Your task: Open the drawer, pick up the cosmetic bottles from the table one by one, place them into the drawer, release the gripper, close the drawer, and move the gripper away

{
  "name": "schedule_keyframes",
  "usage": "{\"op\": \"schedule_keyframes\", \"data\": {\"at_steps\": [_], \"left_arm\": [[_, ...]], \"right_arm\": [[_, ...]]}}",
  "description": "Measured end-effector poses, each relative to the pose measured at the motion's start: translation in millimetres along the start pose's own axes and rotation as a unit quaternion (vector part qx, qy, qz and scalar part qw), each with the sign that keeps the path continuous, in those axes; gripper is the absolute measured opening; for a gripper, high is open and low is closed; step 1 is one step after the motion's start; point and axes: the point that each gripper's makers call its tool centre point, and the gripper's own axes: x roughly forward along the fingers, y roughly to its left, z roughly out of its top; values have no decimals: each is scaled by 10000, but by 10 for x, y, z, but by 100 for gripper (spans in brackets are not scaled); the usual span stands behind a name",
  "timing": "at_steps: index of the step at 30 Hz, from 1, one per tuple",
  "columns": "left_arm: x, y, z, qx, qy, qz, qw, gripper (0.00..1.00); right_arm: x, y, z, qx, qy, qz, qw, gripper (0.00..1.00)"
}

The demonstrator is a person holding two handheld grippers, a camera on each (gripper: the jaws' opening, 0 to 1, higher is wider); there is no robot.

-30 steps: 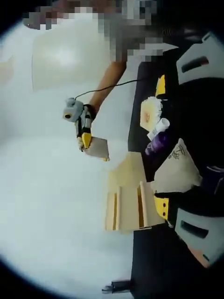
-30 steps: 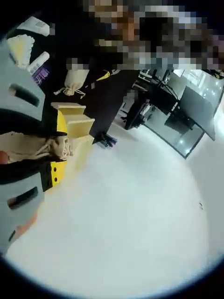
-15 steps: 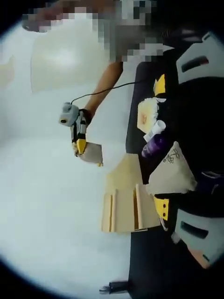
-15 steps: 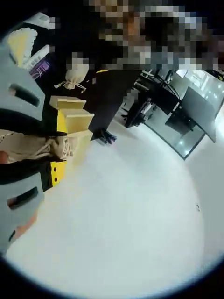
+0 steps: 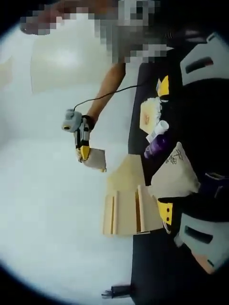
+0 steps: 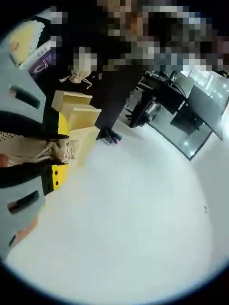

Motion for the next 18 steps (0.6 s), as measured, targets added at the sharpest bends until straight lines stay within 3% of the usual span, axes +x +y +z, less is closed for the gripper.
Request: {"op": "schedule_keyframes", "data": {"at_steps": [18], "left_arm": [[-5, 44, -53, -88, 50, 152, 9998, 79]], "right_arm": [[116, -200, -239, 172, -17, -92, 9998, 15]]}}
